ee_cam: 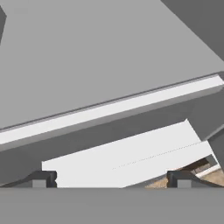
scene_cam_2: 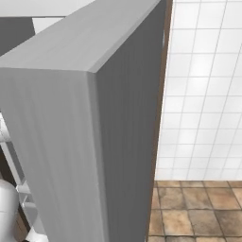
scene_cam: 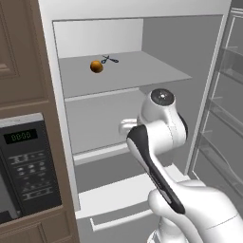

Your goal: Pick the kiwi and mango from the fridge and place them on the plate next to the blender to make a fruit smoothie.

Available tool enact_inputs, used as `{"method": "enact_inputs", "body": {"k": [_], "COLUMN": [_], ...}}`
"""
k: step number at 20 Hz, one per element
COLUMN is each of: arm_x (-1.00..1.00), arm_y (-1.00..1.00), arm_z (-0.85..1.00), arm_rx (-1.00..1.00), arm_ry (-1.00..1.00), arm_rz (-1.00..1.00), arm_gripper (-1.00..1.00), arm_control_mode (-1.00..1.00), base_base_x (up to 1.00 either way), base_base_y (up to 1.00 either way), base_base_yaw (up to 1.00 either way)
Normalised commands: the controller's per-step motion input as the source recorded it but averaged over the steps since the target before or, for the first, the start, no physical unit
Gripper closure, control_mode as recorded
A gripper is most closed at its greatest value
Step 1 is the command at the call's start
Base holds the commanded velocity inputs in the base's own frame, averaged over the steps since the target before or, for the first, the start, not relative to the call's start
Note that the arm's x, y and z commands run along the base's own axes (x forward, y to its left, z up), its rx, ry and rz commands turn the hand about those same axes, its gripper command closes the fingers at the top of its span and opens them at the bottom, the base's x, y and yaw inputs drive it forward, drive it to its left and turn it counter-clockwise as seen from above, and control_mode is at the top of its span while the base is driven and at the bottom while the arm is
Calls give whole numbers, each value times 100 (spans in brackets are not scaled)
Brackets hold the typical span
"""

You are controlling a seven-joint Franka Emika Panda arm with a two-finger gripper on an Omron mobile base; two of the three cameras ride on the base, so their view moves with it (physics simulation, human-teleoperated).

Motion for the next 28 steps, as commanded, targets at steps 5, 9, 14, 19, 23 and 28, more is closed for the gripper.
{"method": "enact_inputs", "body": {"k": [5, 9, 14, 19, 23, 28], "arm_x": [-22, -1, 0, 23, 19, 60], "arm_y": [-1, 0, 0, 2, 16, 29], "arm_z": [100, 100, 100, 83, -8, -10], "arm_rx": [0, 0, 0, 0, -1, 0], "arm_ry": [-36, -22, -3, 7, 5, -1], "arm_rz": [10, 15, 21, 10, 2, 0], "arm_gripper": [-100, -100, -100, -100, -100, -100], "arm_control_mode": [-100, -100, -100, -100, -100, -100], "base_base_x": [0, 0, 0, 0, 0, 0], "base_base_y": [0, 0, 0, 0, 0, 0], "base_base_yaw": [0, 0, 0, 0, 0, 0]}}
